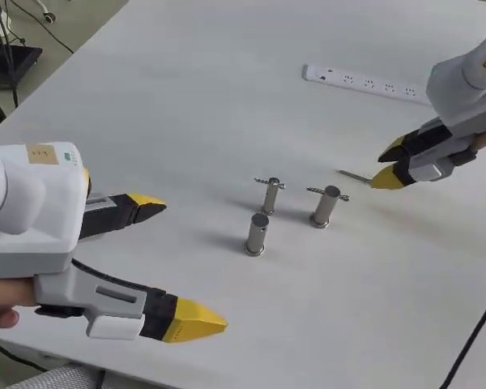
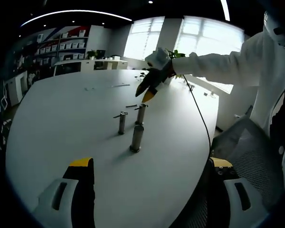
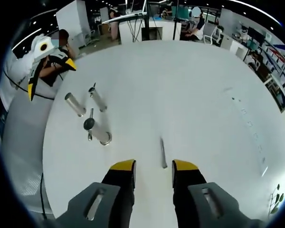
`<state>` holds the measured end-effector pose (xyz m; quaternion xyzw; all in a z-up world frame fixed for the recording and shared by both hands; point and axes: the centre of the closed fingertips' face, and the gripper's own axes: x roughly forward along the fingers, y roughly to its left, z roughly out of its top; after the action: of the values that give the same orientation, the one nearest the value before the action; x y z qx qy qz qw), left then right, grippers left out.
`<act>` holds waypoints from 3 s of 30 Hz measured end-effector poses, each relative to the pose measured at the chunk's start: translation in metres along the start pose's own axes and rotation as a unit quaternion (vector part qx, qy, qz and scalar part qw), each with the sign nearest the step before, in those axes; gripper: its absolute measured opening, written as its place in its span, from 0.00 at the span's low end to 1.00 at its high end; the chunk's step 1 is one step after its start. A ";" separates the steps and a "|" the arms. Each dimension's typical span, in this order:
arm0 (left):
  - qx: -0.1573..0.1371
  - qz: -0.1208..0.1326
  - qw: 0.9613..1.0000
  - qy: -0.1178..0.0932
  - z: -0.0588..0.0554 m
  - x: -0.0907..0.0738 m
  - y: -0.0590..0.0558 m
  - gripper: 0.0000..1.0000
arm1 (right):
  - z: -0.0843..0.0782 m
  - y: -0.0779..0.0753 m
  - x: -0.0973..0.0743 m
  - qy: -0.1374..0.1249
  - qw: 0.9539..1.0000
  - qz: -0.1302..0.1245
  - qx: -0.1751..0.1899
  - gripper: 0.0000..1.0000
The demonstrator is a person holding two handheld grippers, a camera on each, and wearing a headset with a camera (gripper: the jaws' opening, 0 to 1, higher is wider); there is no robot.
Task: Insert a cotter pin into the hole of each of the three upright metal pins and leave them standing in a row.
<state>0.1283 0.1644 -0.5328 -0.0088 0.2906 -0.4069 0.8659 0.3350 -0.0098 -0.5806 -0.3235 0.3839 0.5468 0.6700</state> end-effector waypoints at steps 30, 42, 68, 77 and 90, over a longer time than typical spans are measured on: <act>-0.031 0.010 0.999 -0.006 -0.009 -0.003 0.003 0.92 | -0.010 -0.014 0.031 0.070 0.997 -0.010 -0.023 0.02; -0.034 0.013 0.999 -0.005 -0.011 -0.002 0.002 0.91 | -0.010 -0.012 0.030 0.081 0.996 -0.024 -0.029 0.00; -0.032 0.011 0.999 -0.022 0.017 0.005 0.007 0.80 | 0.022 -0.006 -0.024 -0.004 0.995 -0.097 -0.036 0.00; -0.052 -0.001 0.997 -0.049 0.051 0.017 0.009 0.73 | 0.055 0.035 -0.057 -0.090 0.988 -0.108 -0.066 0.00; -0.076 -0.050 0.994 -0.058 0.079 0.038 -0.009 0.41 | 0.081 0.109 -0.076 -0.157 0.976 -0.103 -0.105 0.00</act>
<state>0.1810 0.1139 -0.4830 -0.1130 0.2697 -0.4253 0.8565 0.2324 0.0434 -0.4756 -0.3402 0.1782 0.5560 0.7372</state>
